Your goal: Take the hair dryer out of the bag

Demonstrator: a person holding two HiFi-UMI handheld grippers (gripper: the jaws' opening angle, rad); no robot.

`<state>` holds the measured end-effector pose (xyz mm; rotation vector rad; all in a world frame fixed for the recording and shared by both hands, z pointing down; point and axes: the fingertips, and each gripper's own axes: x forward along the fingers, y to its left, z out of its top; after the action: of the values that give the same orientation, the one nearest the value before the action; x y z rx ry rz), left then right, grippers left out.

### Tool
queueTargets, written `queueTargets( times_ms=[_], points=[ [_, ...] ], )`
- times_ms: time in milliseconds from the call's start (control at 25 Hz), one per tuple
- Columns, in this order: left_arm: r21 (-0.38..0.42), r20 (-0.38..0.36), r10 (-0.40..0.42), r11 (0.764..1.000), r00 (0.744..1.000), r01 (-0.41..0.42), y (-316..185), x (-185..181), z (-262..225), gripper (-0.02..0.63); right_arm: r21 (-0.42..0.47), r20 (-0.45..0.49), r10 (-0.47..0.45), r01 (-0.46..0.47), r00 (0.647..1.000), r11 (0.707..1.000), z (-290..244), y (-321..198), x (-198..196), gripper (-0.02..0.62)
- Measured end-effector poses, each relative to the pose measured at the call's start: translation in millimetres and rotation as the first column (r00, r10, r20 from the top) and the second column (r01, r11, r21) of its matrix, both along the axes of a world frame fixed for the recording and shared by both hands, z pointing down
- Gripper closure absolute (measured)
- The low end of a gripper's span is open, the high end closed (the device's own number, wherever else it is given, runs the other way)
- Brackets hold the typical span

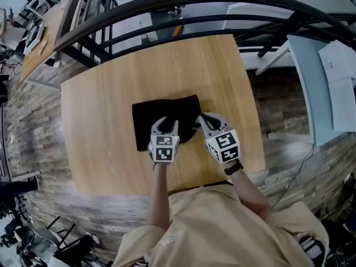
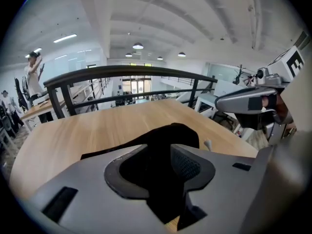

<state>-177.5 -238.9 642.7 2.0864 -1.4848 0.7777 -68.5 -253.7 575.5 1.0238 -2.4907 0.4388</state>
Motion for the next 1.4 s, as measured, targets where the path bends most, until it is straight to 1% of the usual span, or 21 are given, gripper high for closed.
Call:
queueTargets(
  times_ms=[200,320,480,600,680,800,880,920,1040,1120,1280,1400],
  points=[
    [-0.064,0.024,0.02,0.998,1.0,-0.018,-10.5,1.5,34.6,0.408,-0.03,-0.017,-0.008,0.008,1.0,1.0,19.5,-6.3,-3.5,0.578],
    [-0.091,-0.003,-0.012,0.996,1.0,0.012,-15.2,-0.3,47.7,0.408,-0.037,-0.023,-0.011,0.01,1.0,0.999,25.3,-11.4,-6.6,0.578],
    [-0.094,0.005,-0.021,0.995,1.0,0.022,-22.6,-1.8,51.6,0.411,-0.047,-0.023,-0.018,0.017,1.0,0.999,27.9,-14.9,-9.4,0.578],
    [-0.098,0.041,-0.022,0.995,0.999,0.026,-25.0,-7.0,54.6,0.451,-0.047,-0.028,-0.022,0.021,0.999,0.999,32.8,-16.1,-10.3,0.578],
    [-0.089,0.058,-0.02,0.996,0.998,0.025,-26.6,-8.7,54.4,0.466,-0.049,-0.028,-0.023,0.022,0.999,0.999,35.0,-16.3,-10.3,0.578],
    [-0.071,0.068,-0.019,0.997,0.998,0.024,-27.5,-7.2,56.1,0.469,-0.053,-0.032,-0.025,0.024,0.999,0.998,37.7,-15.3,-8.8,0.578],
    [-0.057,0.071,-0.041,0.997,0.997,0.045,-27.7,-9.5,55.5,0.482,-0.052,-0.032,-0.026,0.024,0.999,0.998,38.0,-14.2,-9.5,0.578],
    [-0.052,0.07,-0.058,0.997,0.996,0.062,-27.7,-11.1,54.8,0.496,-0.052,-0.033,-0.026,0.024,0.999,0.998,37.9,-13.8,-9.7,0.578],
    [-0.024,0.091,-0.095,0.995,0.991,0.097,-30.2,-13.8,53.5,0.574,-0.051,-0.041,-0.024,0.022,0.999,0.998,37.0,-13.2,-7.9,0.578],
    [-0.011,0.104,-0.102,0.995,0.989,0.104,-31.0,-14.2,53.7,0.588,-0.051,-0.043,-0.018,0.015,0.999,0.999,36.4,-12.3,-5.7,0.578],
    [-0.039,0.053,-0.128,0.991,0.99,0.13,-24.5,-16.3,52.4,0.589,-0.052,-0.038,-0.009,0.007,0.999,0.999,36.8,-6.7,0.1,0.578],
    [-0.032,0.01,-0.143,0.989,0.99,0.143,-20.6,-17.0,42.3,0.589,-0.045,-0.045,-0.02,0.018,0.999,0.999,39.8,-3.9,9.5,0.578]
  ],
)
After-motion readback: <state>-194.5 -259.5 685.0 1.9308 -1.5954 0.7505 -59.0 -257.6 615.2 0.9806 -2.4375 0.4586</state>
